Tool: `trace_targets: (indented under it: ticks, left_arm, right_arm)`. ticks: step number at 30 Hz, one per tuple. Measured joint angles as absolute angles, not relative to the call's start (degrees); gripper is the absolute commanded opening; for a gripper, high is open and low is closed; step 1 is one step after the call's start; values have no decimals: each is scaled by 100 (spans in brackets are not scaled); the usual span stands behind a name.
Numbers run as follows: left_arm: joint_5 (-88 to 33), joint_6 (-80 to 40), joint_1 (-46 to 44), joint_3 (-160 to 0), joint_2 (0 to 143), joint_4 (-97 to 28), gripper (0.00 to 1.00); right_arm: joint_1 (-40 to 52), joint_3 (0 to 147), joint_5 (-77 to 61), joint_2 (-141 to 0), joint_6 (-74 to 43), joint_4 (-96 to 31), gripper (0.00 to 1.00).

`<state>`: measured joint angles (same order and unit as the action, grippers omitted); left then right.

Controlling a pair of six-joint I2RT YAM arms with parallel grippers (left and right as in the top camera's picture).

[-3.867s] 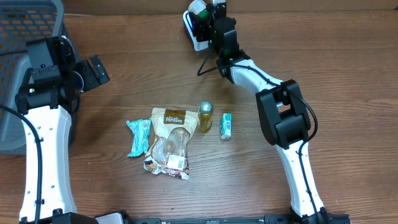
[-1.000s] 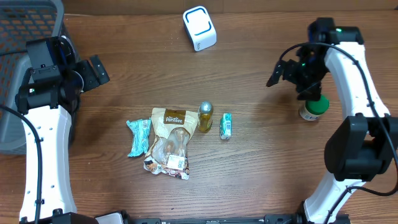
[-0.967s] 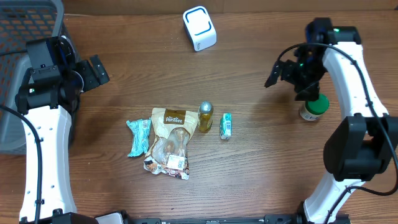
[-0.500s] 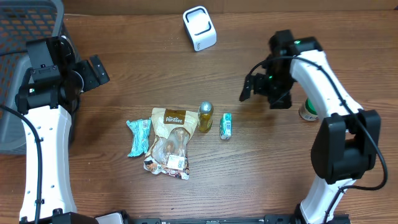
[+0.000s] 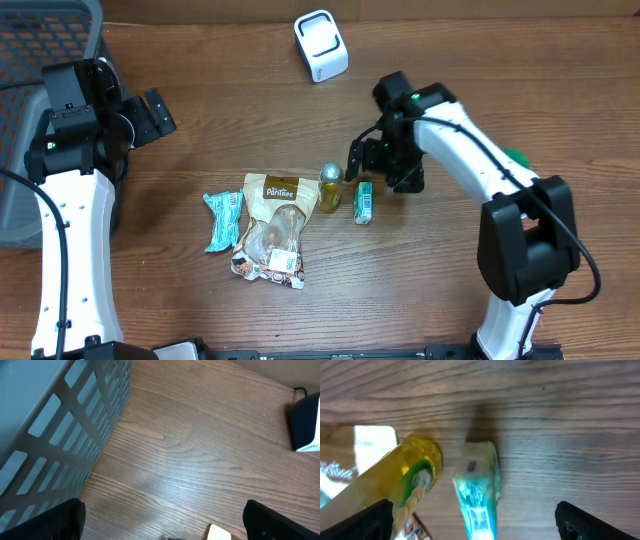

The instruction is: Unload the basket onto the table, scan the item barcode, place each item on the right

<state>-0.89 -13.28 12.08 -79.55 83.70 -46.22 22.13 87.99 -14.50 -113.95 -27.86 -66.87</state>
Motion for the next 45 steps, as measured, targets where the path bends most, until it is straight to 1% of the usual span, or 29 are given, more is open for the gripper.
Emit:
trace_targets:
  ticks: [8, 11, 16, 21, 25, 26, 35, 41, 45]
  left_arm:
    - [-89, -1328, 1208, -7955, 8370, -4624, 100]
    - [-89, -1328, 1208, -7955, 8370, -4624, 100]
    - [-89, -1328, 1208, -7955, 8370, -4626, 100]
    - [-89, -1328, 1208, -7955, 8370, -4624, 100]
    - [-89, -1328, 1208, -7955, 8370, -4626, 99]
    - [-89, -1328, 1208, -7955, 8370, -4626, 100]
    - [-89, -1328, 1208, -7955, 8370, -4624, 99]
    - [-89, -1328, 1208, -7955, 8370, -4624, 99]
    - [-89, -1328, 1208, -7955, 8370, -4626, 100]
  right_arm:
    - [2307, 8427, -1260, -11395, -3225, -6414, 100]
    - [2307, 8342, -1245, -11395, -3273, -6331, 82]
    - [2307, 8084, -1210, -11395, -3304, -6025, 62]
    - [2307, 8027, -1199, -11395, -3299, -5819, 56]
    - [2307, 8027, -1197, -11395, -3323, -5645, 36]
    - [2307, 8027, -1201, -11395, -3315, -5607, 33]
    - [2307, 8025, -1199, -11395, -3299, -5531, 31]
    - [2307, 8025, -1199, -11395, -3301, -5509, 38]
    - [2307, 8025, -1197, -11395, -3299, -5511, 38]
